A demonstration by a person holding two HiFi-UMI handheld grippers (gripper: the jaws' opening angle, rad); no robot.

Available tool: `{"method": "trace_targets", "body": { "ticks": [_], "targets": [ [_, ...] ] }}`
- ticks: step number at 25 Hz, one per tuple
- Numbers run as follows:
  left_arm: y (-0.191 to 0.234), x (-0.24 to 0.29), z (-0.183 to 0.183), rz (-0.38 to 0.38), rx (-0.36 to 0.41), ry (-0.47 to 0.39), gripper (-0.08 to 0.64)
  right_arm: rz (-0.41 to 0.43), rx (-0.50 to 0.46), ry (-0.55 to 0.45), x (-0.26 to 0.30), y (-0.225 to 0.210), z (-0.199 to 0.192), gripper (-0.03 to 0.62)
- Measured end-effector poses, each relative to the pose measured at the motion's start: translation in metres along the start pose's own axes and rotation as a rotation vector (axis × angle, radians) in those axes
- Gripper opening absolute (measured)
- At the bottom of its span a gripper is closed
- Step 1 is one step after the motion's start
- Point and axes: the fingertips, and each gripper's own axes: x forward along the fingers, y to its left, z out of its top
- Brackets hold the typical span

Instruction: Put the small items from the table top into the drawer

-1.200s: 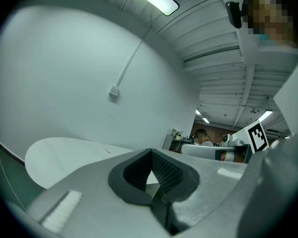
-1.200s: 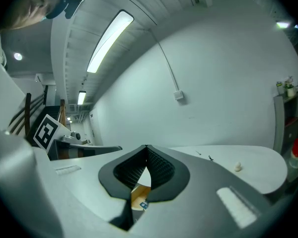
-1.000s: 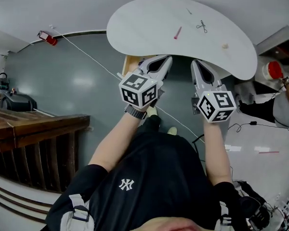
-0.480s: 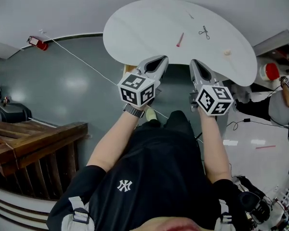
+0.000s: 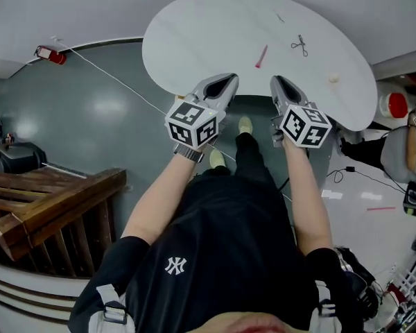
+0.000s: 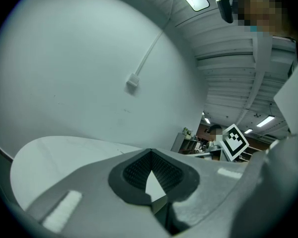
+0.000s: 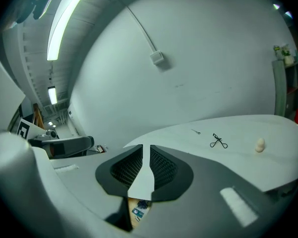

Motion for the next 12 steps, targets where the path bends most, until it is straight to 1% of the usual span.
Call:
{"method": "trace_targets", "body": {
  "ticks": [5,9,12],
  "targets": [
    [0.021,0.041,-0.009,-0.007,0.023,0.032,0.0,-0.025,0.05,0.079,0.053,-0.05,-0.009,0.083],
    [0.042,0.071,-0.021,0.021,0.003,0.05,0.0,-0.034,0.089,0.158,0.093,-0.089,-0.027,0.091],
    [0.053,0.091,-0.038,0.038,-0.013,0.079,0.0,-0.033,0.112,0.216,0.118,-0.11,-0.046,0.094]
  ]
}}
